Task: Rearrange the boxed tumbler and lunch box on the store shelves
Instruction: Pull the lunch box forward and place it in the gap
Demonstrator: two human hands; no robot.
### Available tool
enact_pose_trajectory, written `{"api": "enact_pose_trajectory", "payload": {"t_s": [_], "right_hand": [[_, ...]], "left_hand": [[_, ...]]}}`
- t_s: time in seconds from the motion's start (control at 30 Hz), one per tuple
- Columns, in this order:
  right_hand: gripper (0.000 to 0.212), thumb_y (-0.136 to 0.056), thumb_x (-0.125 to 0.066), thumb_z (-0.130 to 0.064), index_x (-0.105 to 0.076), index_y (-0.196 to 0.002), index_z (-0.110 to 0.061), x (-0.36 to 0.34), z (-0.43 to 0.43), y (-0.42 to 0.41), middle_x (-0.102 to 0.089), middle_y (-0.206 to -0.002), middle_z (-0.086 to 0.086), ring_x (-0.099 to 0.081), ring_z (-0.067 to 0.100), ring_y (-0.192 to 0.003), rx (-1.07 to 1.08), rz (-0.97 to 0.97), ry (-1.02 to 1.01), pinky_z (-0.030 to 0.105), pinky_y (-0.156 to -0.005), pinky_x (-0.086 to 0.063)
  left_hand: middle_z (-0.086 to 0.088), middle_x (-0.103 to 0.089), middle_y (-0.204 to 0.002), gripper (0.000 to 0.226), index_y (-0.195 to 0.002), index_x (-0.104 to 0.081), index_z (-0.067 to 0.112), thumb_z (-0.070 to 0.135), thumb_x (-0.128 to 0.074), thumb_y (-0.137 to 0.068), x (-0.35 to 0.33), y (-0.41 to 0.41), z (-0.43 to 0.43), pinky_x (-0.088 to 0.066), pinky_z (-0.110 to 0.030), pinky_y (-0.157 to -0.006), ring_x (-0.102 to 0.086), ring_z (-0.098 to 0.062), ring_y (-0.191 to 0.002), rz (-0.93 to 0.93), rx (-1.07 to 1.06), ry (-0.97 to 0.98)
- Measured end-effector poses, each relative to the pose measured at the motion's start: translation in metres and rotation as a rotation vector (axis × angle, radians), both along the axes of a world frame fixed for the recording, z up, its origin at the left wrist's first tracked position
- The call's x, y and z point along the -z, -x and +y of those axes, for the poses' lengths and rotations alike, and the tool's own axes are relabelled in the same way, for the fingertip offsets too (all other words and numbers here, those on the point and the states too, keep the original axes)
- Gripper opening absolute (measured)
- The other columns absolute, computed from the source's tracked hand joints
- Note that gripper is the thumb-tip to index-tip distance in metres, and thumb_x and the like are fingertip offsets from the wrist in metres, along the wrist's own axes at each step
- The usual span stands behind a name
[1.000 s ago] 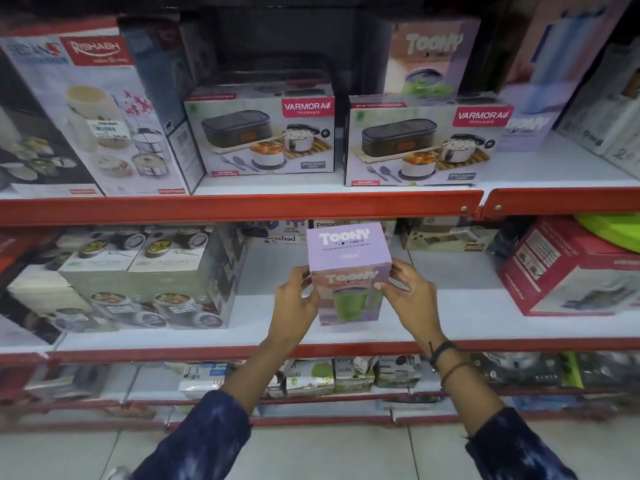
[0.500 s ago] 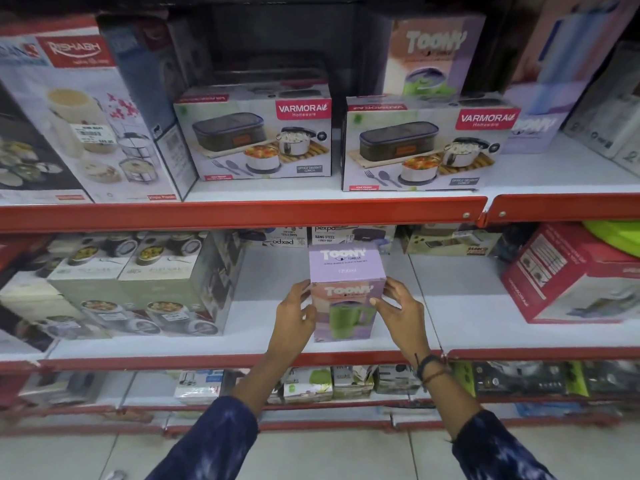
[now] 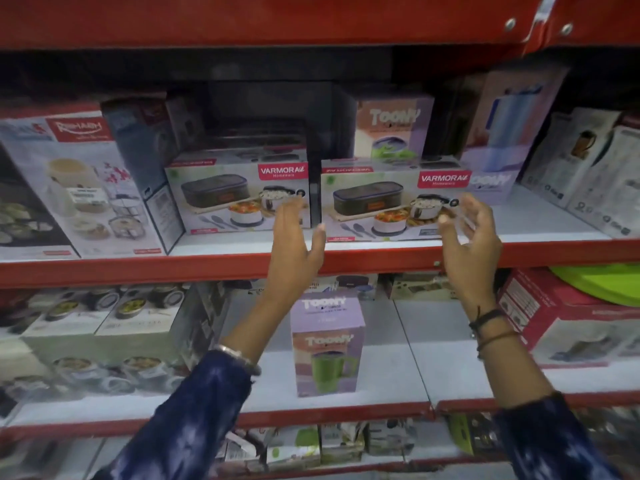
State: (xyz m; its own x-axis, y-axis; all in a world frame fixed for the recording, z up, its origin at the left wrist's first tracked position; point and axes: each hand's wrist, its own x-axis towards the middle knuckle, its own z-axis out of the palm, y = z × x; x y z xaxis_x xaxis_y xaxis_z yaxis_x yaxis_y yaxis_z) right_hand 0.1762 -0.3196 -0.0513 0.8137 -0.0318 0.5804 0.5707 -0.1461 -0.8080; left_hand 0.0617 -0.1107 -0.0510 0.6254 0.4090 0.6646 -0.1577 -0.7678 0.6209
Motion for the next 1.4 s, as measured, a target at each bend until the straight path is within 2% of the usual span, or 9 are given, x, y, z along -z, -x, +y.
{"api": "enact_pose_trajectory", "payload": {"t_s": [0.13,0.27,0.5,0.67,0.77,0.93,1.03,1.13,1.4], "right_hand": [[0.060,-0.093,-0.052,-0.017,-0.024,-0.145,-0.006,-0.012,0.005,-0.043,-0.034,-0.151,0.013,-0.033,0.027,-0.138,-0.008,0.172,0.236,0.034,-0.116,-0.024],[0.042,-0.092,-0.050,-0.013,-0.039,-0.133,-0.007,-0.014,0.006,-0.050,-0.057,-0.128,0.014,-0.053,0.032,-0.118,-0.052,0.281,0.224,0.030,-0.096,-0.040],[0.039,-0.094,-0.051,-0.009,-0.049,-0.131,-0.019,-0.015,-0.007,-0.013,-0.053,-0.136,0.005,-0.051,0.015,-0.120,-0.038,0.097,-0.103,0.031,-0.100,-0.044],[0.036,-0.092,-0.057,-0.013,-0.053,-0.123,-0.031,-0.032,0.003,0.020,-0.057,-0.123,0.000,-0.056,0.013,-0.112,-0.103,-0.050,-0.151,0.022,-0.092,-0.049],[0.030,-0.090,-0.061,-0.019,-0.059,-0.119,-0.025,-0.030,0.012,0.033,-0.062,-0.117,0.003,-0.060,0.012,-0.105,-0.110,-0.058,-0.163,0.014,-0.082,-0.051],[0.029,-0.086,-0.066,-0.022,-0.064,-0.115,-0.019,-0.015,0.026,0.053,-0.065,-0.112,0.002,-0.062,0.017,-0.106,-0.106,0.014,-0.126,0.027,-0.086,-0.054],[0.027,-0.084,-0.067,-0.021,-0.065,-0.111,-0.024,-0.007,0.033,0.063,-0.066,-0.111,0.003,-0.063,0.018,-0.104,-0.129,0.042,-0.136,0.041,-0.090,-0.054],[0.025,-0.085,-0.067,-0.021,-0.063,-0.109,-0.028,-0.006,0.037,0.074,-0.066,-0.110,0.002,-0.063,0.009,-0.097,-0.133,0.043,-0.126,0.041,-0.089,-0.055],[0.050,-0.079,-0.067,-0.044,-0.056,-0.124,-0.024,-0.023,0.071,0.077,-0.049,-0.123,-0.001,-0.052,0.020,-0.117,-0.163,0.070,0.018,0.042,-0.099,-0.047]], "left_hand": [[-0.015,-0.050,-0.129,0.041,-0.127,-0.040,0.008,0.023,-0.053,-0.091,-0.014,-0.033,0.005,-0.041,-0.038,-0.101,-0.048,-0.027,-0.119,0.194,0.048,0.151],[-0.012,-0.060,-0.123,0.035,-0.123,-0.047,0.009,0.022,-0.052,-0.092,-0.015,-0.041,0.003,-0.047,-0.038,-0.095,-0.056,-0.027,-0.113,0.187,0.045,0.219],[0.002,-0.062,-0.114,0.032,-0.124,-0.054,0.015,0.019,-0.053,-0.092,-0.026,0.004,0.000,-0.041,0.000,-0.076,-0.056,-0.008,-0.100,-0.097,-0.022,0.247],[0.001,-0.068,-0.110,0.031,-0.119,-0.060,0.021,0.020,-0.059,-0.088,-0.035,0.044,0.018,-0.050,-0.026,-0.086,-0.061,-0.009,-0.097,-0.187,-0.149,0.261],[0.003,-0.068,-0.115,0.031,-0.118,-0.061,0.023,0.021,-0.061,-0.087,-0.036,0.067,0.027,-0.049,-0.030,-0.087,-0.060,-0.008,-0.098,-0.162,-0.233,0.245],[0.004,-0.069,-0.114,0.030,-0.115,-0.064,0.027,0.030,-0.061,-0.086,-0.025,0.096,0.043,-0.053,-0.044,-0.090,-0.062,-0.013,-0.100,-0.104,-0.327,0.227],[0.004,-0.071,-0.109,0.030,-0.113,-0.064,0.030,0.037,-0.060,-0.084,-0.019,0.106,0.049,-0.056,-0.045,-0.083,-0.066,-0.013,-0.087,-0.083,-0.341,0.242],[0.005,-0.072,-0.102,0.033,-0.112,-0.064,0.034,0.042,-0.056,-0.081,-0.016,0.112,0.054,-0.057,-0.045,-0.076,-0.067,-0.011,-0.076,-0.064,-0.341,0.254],[-0.003,-0.064,-0.117,0.033,-0.120,-0.057,0.021,0.022,-0.059,-0.087,-0.025,0.119,0.070,-0.053,-0.045,-0.085,-0.061,-0.020,-0.100,-0.111,-0.351,0.138]]}}
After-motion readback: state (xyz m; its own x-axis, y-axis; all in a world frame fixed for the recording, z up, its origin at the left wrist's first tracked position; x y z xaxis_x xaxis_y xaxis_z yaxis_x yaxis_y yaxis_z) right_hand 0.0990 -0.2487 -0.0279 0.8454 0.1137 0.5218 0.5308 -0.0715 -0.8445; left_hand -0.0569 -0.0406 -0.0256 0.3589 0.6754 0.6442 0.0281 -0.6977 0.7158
